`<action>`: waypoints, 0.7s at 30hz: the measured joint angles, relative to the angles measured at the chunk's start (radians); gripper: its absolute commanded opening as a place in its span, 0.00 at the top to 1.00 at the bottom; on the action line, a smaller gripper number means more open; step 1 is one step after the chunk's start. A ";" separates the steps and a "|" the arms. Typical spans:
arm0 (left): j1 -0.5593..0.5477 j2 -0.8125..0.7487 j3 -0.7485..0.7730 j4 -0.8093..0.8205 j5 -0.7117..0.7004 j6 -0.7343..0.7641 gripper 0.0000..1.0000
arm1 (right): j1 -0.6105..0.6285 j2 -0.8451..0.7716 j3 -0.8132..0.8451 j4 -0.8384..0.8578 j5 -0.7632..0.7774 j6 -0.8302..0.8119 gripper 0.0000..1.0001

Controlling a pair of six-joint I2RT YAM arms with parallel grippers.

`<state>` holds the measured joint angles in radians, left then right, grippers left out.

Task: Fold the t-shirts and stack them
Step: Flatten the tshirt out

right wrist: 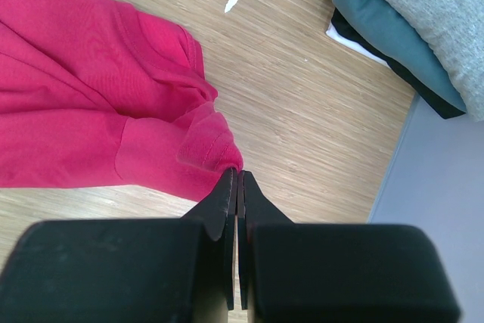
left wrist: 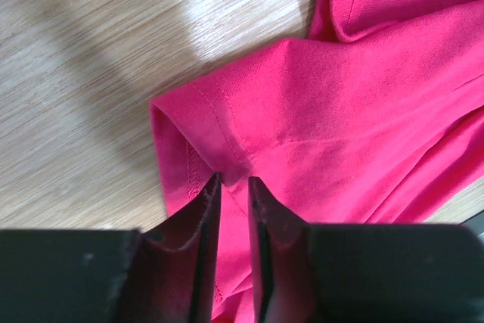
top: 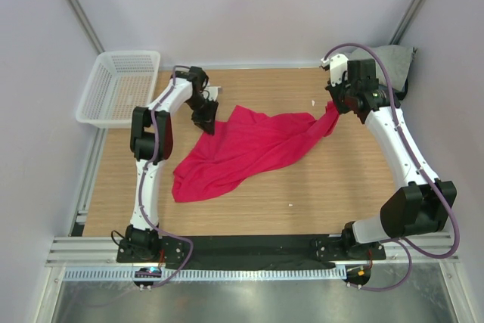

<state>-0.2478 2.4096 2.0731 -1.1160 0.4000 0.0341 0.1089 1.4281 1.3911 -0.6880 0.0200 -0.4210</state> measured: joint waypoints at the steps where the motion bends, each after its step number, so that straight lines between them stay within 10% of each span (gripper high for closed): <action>1: 0.000 0.000 0.000 0.000 0.000 0.001 0.85 | 0.000 0.000 0.000 0.000 0.000 0.000 0.99; 5: -0.001 0.000 0.000 0.000 0.000 0.002 1.00 | 0.000 0.000 0.000 0.000 0.000 0.000 0.99; 21: -0.001 -0.183 0.037 -0.005 -0.035 0.055 1.00 | -0.018 0.002 0.023 0.009 0.014 0.000 0.99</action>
<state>-0.2485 2.2269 2.1098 -1.1210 0.3653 0.0895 0.0910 1.4296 1.4136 -0.6792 0.0345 -0.4213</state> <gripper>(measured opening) 0.004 0.028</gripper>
